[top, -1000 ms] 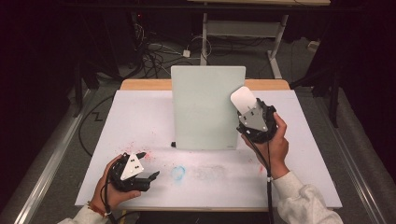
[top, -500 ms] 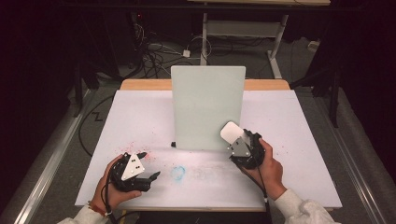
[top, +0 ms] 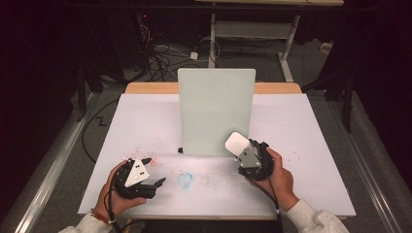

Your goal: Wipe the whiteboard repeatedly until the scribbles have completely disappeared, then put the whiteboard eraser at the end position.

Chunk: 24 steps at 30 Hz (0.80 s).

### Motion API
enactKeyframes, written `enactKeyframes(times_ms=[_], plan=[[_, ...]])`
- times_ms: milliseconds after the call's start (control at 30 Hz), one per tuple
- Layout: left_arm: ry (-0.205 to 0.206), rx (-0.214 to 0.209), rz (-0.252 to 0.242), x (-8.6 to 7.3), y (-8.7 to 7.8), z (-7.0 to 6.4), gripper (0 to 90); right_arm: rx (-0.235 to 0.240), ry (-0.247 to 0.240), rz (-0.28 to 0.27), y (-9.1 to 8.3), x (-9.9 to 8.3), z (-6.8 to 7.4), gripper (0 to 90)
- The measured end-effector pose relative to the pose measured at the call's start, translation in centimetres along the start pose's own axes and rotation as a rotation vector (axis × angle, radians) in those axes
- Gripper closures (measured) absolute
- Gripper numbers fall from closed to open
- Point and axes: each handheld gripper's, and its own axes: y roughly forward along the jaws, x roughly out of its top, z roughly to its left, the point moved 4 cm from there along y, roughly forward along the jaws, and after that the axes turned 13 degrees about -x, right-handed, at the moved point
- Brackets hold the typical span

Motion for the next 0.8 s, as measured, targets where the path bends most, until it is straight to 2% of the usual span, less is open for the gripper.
enactKeyframes(times_ms=[167, 467, 600, 633, 733, 800], plan=[[-0.006, 0.0, 0.003, -0.1, 0.1, 0.2, 20.5, 0.029, 0.018, -0.047, -0.7, 0.1, -0.6, 31.1], [-0.007, 0.003, 0.011, -0.3, 0.1, 0.5, 20.5, 0.071, 0.03, -0.089, -1.6, 0.2, -1.2, 31.1], [-0.001, 0.004, 0.019, -0.3, 0.1, 0.4, 20.5, 0.123, 0.04, -0.102, -1.8, 0.2, -1.5, 31.1], [-0.002, 0.003, 0.018, -0.3, 0.1, 0.4, 20.5, 0.131, 0.058, -0.109, -1.9, 0.3, -1.4, 31.1], [-0.003, 0.002, 0.018, -0.3, 0.2, 0.5, 20.5, 0.212, 0.051, -0.12, -2.1, 0.4, -1.4, 31.2], [-0.003, 0.002, 0.018, -0.3, 0.2, 0.5, 20.5, 0.232, 0.046, -0.138, -2.3, 0.5, -1.5, 31.1]])
